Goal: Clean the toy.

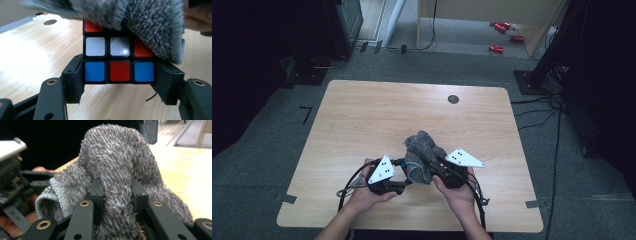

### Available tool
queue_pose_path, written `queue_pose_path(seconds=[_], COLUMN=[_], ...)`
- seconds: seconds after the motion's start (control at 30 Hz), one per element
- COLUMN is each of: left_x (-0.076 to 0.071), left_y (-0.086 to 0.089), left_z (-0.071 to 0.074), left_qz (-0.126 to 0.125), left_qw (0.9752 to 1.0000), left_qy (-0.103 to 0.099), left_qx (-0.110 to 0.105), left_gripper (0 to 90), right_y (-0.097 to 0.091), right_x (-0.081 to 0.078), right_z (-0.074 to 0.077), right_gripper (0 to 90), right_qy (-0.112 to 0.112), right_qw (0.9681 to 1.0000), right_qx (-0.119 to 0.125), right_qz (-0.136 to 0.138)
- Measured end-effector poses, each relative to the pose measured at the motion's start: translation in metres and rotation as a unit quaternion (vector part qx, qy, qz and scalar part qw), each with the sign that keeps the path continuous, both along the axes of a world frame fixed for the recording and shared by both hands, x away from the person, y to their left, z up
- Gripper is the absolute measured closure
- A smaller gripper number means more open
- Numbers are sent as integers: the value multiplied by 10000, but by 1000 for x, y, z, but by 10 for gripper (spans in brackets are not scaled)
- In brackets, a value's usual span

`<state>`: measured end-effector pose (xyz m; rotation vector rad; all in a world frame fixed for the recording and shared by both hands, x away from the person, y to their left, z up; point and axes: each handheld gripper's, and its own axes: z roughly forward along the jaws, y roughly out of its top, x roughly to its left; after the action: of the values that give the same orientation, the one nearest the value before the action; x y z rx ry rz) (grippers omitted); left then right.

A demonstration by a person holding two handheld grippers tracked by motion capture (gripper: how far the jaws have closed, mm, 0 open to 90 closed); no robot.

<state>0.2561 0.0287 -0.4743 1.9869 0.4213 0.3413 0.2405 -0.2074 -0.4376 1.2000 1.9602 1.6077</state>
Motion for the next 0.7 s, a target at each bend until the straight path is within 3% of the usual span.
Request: queue_pose_path(seconds=[0.13,0.3,0.57,0.7], left_x=[-2,2,-1,-1], left_y=[-2,4,-1,-1], left_z=[1,1,-1,1], left_qz=[-46,58,-6,-18], left_qw=[10000,10000,10000,10000], left_qy=[-37,-12,-9,-27], left_qx=[7,-20,25,6], left_gripper=[358,358,358,358], right_y=[0,-8,2,-2], right_x=[1,7,0,3], right_z=[-1,-13,-1,-5], right_gripper=[697,698,697,697], right_qy=[-49,139,-56,53], right_qw=[10000,9997,10000,9999], right_qx=[-48,-69,-25,70], right_qz=[-58,-209,-23,-91])
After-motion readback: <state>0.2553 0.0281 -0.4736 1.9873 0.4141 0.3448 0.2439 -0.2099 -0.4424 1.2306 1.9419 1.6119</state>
